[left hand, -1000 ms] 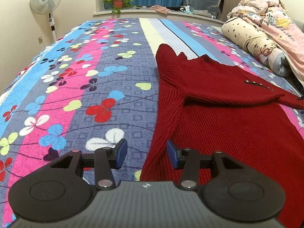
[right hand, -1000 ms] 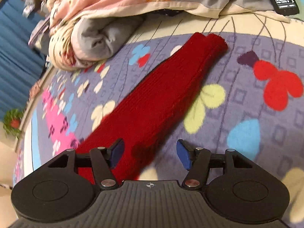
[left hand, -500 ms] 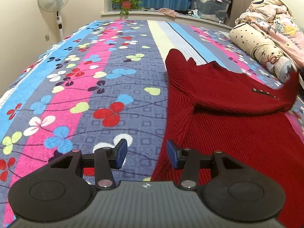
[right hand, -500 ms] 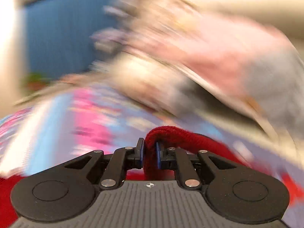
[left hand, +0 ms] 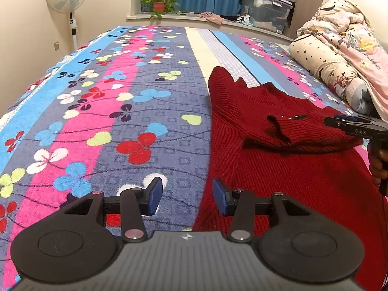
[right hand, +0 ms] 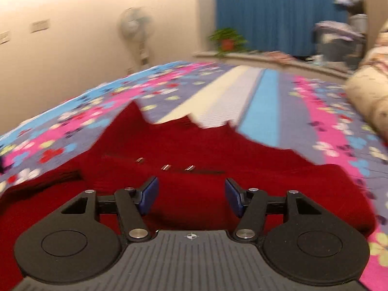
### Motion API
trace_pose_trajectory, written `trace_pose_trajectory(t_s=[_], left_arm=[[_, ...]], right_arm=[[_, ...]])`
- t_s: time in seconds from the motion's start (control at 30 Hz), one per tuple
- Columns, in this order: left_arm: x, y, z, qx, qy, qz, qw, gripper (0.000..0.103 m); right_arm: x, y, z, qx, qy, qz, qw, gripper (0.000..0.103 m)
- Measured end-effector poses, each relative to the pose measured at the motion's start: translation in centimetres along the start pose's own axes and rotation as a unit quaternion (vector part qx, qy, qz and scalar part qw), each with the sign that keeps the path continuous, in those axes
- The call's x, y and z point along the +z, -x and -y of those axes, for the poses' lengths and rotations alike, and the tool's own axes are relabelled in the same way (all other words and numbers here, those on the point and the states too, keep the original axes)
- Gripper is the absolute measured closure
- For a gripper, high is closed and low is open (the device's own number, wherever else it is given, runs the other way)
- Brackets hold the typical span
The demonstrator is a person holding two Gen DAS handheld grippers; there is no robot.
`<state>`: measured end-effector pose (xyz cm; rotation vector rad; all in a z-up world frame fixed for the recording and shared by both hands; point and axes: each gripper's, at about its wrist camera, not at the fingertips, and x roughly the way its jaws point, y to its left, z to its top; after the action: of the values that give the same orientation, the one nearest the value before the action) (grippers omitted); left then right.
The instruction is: Fold small clothes
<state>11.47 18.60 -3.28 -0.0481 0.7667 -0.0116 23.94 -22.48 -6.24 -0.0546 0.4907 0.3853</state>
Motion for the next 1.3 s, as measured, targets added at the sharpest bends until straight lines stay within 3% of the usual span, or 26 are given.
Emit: trace_pose_trajectory(t_s=[0.07,0.13,0.3,0.4,0.53,0.6,0.7,0.8,0.83,0.93,1.0,1.07,1.13,1.2,1.27,1.3], left_arm=[[0.0,-0.1,0.0,-0.004,0.001,-0.001,1.0,0.052],[-0.1,-0.2,0.2,-0.004,0.0,0.003,1.0,0.052],[0.6,-0.8,1.5,-0.047,0.018,0.026,0.9984,0.052],[1.8,-2.2,3.9,-0.071,0.024,0.032,0.9967,0.052],[3.8,-5.5,8.0,-0.092,0.033,0.029,0.9948,0.052],[4.7,-7.4,9.8,-0.095,0.045,0.024,0.9942,0.05],[6.0,-10.6,11.9,-0.074,0.058,0.019,0.9954,0.037],[6.7,-13.3,13.1,-0.067,0.067,0.006,0.9954,0.035],[6.9,-14.2,13.5,-0.067,0.068,0.0,0.9954,0.037],[7.3,-15.8,14.7,-0.077,0.029,-0.024,0.9963,0.094],[8.1,-15.3,14.5,-0.068,0.0,-0.008,0.9977,0.096],[9.5,-13.6,12.0,-0.064,0.049,0.048,0.9956,0.097],[10.3,-12.6,10.1,0.0,0.07,0.094,0.9931,0.097],[10.5,-13.3,9.2,0.056,0.067,0.085,0.9926,0.097],[10.5,-14.8,8.9,0.058,0.049,0.028,0.9968,0.09],[10.4,-14.5,8.7,0.068,0.047,0.036,0.9959,0.089]], right_arm=[[-0.4,-0.9,0.7,-0.003,-0.01,-0.022,1.0,0.039],[-0.9,-2.3,0.7,0.022,-0.005,-0.07,0.997,0.038],[1.5,0.2,2.3,0.007,-0.051,-0.036,0.998,0.038],[2.8,1.9,3.4,-0.043,-0.067,-0.036,0.996,0.037],[2.8,2.8,5.1,-0.117,-0.073,-0.072,0.988,0.036],[2.8,2.7,6.3,-0.135,-0.09,-0.084,0.983,0.036],[2.4,3.4,8.3,-0.15,-0.123,-0.091,0.977,0.036],[1.8,4.1,9.7,-0.156,-0.128,-0.091,0.975,0.036],[1.7,4.4,10.1,-0.158,-0.128,-0.091,0.975,0.036],[1.5,5.0,11.4,-0.165,-0.13,-0.09,0.974,0.036],[1.4,5.5,12.2,-0.166,-0.138,-0.087,0.972,0.036],[1.4,5.9,12.7,-0.163,-0.144,-0.08,0.973,0.036],[1.4,6.1,12.7,-0.156,-0.145,-0.073,0.974,0.036],[1.3,5.7,12.6,-0.142,-0.141,-0.065,0.978,0.036],[1.0,4.7,12.3,-0.123,-0.138,-0.064,0.981,0.035],[0.7,4.0,12.2,-0.113,-0.135,-0.066,0.982,0.035]])
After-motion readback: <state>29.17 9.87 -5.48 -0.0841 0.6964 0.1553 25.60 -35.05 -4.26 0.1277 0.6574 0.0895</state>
